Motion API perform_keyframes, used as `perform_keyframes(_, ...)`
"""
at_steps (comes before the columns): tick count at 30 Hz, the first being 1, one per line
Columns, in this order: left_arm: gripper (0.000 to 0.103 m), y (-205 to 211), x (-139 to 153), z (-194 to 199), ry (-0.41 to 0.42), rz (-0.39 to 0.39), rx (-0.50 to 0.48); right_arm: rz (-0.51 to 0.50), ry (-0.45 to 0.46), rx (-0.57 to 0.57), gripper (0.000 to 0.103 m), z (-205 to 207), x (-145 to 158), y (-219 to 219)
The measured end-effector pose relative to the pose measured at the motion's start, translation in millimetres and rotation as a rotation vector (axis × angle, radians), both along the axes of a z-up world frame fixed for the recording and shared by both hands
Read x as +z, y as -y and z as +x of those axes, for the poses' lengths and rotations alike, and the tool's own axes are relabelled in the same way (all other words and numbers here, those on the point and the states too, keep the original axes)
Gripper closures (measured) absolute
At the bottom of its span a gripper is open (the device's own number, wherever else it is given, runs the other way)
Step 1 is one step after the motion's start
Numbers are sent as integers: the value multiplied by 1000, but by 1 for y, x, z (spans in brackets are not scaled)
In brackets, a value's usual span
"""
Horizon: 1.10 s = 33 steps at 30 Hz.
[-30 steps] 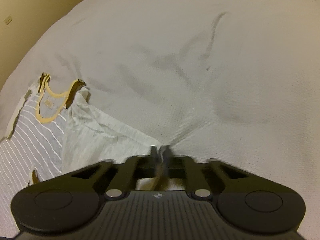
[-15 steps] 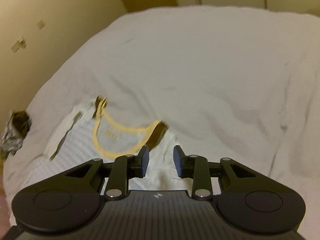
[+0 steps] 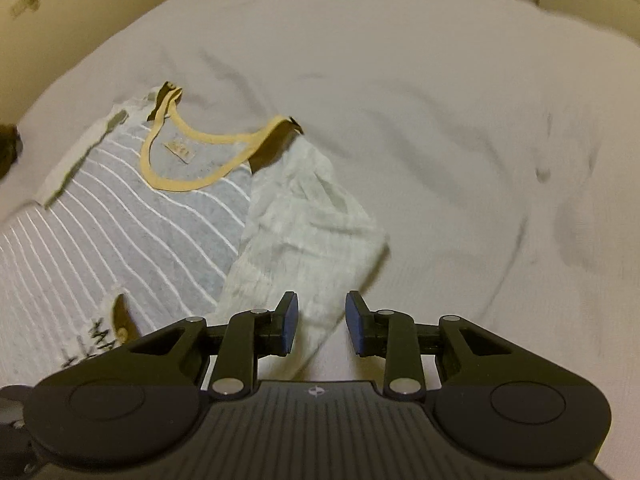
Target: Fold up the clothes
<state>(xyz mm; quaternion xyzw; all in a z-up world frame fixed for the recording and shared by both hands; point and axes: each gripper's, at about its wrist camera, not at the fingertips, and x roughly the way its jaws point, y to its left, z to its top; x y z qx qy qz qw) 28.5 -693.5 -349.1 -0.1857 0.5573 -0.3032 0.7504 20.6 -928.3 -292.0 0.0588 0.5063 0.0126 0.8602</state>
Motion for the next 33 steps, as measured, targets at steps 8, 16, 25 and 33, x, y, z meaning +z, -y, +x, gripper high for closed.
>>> perform_keyframes(8,73,-5,14,-11,84,18,-39,-138,19,82,61,41,-3,1)
perform_keyframes(16,72,22,6,12,74,31,-59,-220,-33,37,61,61,-17,13)
perform_keyframes(25,77,-3,10,16,57,-9,-33,103,-46,-159,55,26,-30,46)
perform_keyframes(33,77,26,46,-10,391,2,-343,360,-27,-279,69,30,-62,73)
